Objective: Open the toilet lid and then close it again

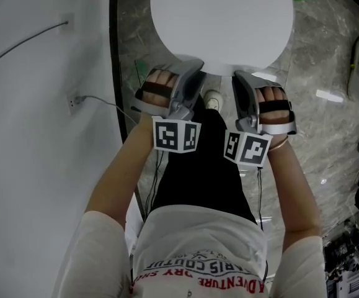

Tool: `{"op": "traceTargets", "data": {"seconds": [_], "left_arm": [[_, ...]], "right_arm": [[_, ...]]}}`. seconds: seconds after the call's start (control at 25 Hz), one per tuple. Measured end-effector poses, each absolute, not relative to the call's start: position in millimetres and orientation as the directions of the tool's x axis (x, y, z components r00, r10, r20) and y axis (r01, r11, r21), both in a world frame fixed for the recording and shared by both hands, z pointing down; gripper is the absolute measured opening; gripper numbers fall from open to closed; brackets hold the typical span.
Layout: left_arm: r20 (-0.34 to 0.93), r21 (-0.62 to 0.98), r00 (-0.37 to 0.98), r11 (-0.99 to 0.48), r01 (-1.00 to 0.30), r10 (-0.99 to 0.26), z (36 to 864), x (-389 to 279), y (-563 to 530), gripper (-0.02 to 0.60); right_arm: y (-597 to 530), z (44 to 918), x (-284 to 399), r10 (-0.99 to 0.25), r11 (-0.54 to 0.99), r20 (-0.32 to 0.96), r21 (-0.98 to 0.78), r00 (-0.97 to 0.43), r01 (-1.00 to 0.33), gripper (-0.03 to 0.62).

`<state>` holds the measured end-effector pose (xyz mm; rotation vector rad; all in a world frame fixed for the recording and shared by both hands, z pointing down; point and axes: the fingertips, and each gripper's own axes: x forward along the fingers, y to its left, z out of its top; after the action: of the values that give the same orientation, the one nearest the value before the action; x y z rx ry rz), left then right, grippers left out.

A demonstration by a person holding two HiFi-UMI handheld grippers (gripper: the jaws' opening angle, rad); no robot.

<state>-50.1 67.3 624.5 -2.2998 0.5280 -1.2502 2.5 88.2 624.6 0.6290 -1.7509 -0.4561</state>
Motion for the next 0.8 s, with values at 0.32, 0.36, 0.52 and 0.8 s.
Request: {"op": "traceTargets", "data": {"seconds": [0.32,0.36,0.52,0.8], "left_arm": [[0.734,-0.518,0.475,-0.853,-0.071,-0.485,668.2,-53.4,78.4,0.107],[0.743,-0.508,0.470,-0.859,-0.067,-0.476,673.7,-53.5,79.5,0.108],[0.781,-0.463,0.451,-0.885,-0.045,-0.431,694.3,-53.7,83.3,0.120],[0.831,-0.398,0.412,-0.917,-0.028,-0.373,724.5,-55.9,86.2,0.135]], "right_arm": [[98.3,668.4,-1.5,-0.560,0.828,0.810,0.539,-0.175,-0.153,0.026],[99.3,673.8,-1.8,-0.548,0.835,0.818,0.527,-0.174,-0.157,0.026],[101.6,694.1,-2.4,-0.509,0.859,0.845,0.487,-0.164,-0.157,0.026],[103.2,724.0,-5.4,-0.454,0.888,0.877,0.432,-0.155,-0.158,0.026]]}}
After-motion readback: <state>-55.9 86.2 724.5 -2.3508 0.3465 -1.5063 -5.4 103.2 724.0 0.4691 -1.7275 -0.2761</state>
